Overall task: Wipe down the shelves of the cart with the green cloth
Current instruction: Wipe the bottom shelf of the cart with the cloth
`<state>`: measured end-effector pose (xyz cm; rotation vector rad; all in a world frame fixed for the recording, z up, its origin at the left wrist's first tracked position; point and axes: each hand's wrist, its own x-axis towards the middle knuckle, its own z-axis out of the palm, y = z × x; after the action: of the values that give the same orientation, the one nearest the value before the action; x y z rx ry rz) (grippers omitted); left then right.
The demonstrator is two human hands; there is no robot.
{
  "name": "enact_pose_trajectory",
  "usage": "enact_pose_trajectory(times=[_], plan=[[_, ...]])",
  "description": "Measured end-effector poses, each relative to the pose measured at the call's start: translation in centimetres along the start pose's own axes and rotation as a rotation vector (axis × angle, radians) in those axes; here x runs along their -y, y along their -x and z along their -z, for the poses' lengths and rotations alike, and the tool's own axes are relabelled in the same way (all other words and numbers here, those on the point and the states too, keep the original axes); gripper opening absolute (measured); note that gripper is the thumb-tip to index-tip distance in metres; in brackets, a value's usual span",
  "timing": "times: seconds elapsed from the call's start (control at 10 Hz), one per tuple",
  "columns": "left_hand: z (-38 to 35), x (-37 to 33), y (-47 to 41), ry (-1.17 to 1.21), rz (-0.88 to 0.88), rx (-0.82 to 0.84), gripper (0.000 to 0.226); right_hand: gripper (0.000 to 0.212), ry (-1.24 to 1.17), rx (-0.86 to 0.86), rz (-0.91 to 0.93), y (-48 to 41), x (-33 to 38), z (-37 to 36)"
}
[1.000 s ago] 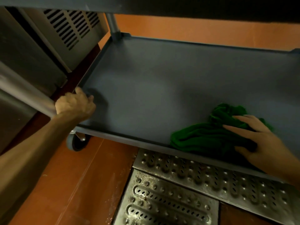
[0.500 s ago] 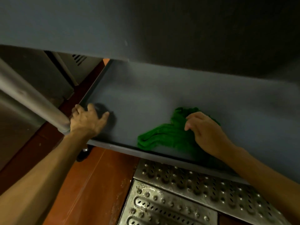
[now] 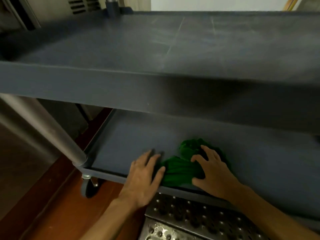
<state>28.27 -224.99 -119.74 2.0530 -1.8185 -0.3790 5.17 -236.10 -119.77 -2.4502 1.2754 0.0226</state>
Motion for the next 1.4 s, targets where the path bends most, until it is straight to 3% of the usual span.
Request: enact_pose_trajectory(times=[0.3, 0.5, 0.6, 0.7, 0.8, 0.9, 1.0, 1.1, 1.2, 1.3, 1.4], plan=[[-0.8, -3.0, -0.3, 0.042, -0.002, 0.154, 0.067, 0.026, 0.136, -0.082, -0.004, 0.2, 1.9, 2.3], [-1.1, -5.4, -0.1, -0.043, -0.035, 0.233, 0.092, 0.03, -0.007, -0.065, -0.041, 2.3, 1.2, 4.8], [-1.4, -6.5, -0.4, -0.035, -0.052, 0.317, 0.103, 0.035, -0.233, -0.097, -0.049, 3.9, 3.0, 5.2], [-1.2, -8.2, -1.4, 0.048, -0.078, 0.345, 0.095, 0.039, -0.4, -0.126, -0.082, 5.6, 5.0, 7.2], [0.6, -10.8, -1.7, 0.361, -0.013, 0.423, 0.062, 0.044, -0.504, -0.191, -0.092, 7.2, 6.5, 9.3], [1.6, -13.2, -1.6, 0.637, 0.045, 0.301, 0.038, 0.044, -0.604, -0.291, -0.082, 8.9, 7.1, 11.3], [3.0, -14.6, -3.5, 0.777, 0.28, -0.029, 0.027, 0.038, -0.628, -0.42, 0.004, 9.9, 6.8, 12.8], [3.8, -15.4, -3.5, 0.712, 0.237, -0.013, 0.026, 0.032, -0.608, -0.507, 0.044, 10.9, 5.9, 13.6], [4.7, -16.3, -3.8, 0.978, 0.366, -0.023, 0.017, 0.083, -0.481, -0.411, 0.016, 11.3, 4.0, 13.4], [6.1, -17.6, -4.1, 1.076, 0.316, 0.172, 0.027, 0.082, -0.741, -0.29, -0.121, 11.0, 2.6, 12.9], [7.1, -17.2, -3.9, 1.499, 0.298, 0.131, 0.05, 0.064, -0.79, -0.316, -0.208, 10.8, 1.6, 12.3]])
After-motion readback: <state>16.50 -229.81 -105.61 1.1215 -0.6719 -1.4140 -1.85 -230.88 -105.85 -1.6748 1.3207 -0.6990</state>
